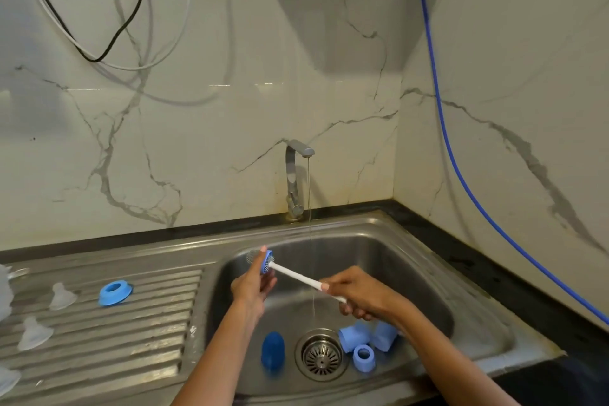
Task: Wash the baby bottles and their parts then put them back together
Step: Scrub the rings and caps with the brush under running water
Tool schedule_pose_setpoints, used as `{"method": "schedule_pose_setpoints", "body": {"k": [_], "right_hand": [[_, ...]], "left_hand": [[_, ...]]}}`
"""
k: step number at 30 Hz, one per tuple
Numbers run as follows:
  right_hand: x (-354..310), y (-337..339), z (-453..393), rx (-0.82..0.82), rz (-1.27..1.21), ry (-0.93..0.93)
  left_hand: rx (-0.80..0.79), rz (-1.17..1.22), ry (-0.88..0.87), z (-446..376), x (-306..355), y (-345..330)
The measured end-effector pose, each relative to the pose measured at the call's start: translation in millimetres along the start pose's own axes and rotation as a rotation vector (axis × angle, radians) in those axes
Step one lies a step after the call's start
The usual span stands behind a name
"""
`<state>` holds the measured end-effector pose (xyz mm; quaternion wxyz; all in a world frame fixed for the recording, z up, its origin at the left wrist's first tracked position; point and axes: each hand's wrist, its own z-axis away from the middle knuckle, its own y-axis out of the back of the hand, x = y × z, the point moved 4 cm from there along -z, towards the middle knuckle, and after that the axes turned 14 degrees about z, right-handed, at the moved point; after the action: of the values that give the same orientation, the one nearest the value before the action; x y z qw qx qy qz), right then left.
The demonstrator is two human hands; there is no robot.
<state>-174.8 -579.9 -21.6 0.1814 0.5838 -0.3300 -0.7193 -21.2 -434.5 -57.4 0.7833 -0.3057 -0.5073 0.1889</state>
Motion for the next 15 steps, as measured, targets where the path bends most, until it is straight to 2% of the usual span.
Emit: {"method": "schedule_pose_setpoints", "body": {"k": [4, 5, 6, 7, 9, 10, 12, 13, 15], "right_hand": [[-16, 4, -3, 0.237, 0.624, 0.177], [-17, 5, -3, 0.281, 0.658, 0.183], [-17, 5, -3, 0.274, 0.585, 0.191], [-16, 3, -3, 0.209, 0.379, 0.185], [-11, 0, 0, -0.018, -0.150, 0.046], [-8, 2, 3, -0.100, -0.300, -0.009], [-2, 6, 4, -0.139, -0.321, -0.026], [0, 8, 2, -0.102, -0.238, 0.007], [-2, 9, -2, 0.062, 0.104, 0.104]], "left_hand": [[0.012, 0.108, 0.003, -5, 5, 3], [-0.011, 0.124, 0.000, -5, 6, 1], [-0.042, 0.145, -0.004, -6, 7, -2], [-0.078, 0.168, -0.007, -7, 9, -6], [-0.147, 0.222, -0.002, -6, 12, -14], [-0.180, 0.237, 0.000, -6, 14, -17], [-0.187, 0.205, -0.021, -5, 14, -20], [-0.157, 0.178, -0.037, -5, 13, -19], [-0.065, 0.147, -0.057, -7, 11, -12]]}}
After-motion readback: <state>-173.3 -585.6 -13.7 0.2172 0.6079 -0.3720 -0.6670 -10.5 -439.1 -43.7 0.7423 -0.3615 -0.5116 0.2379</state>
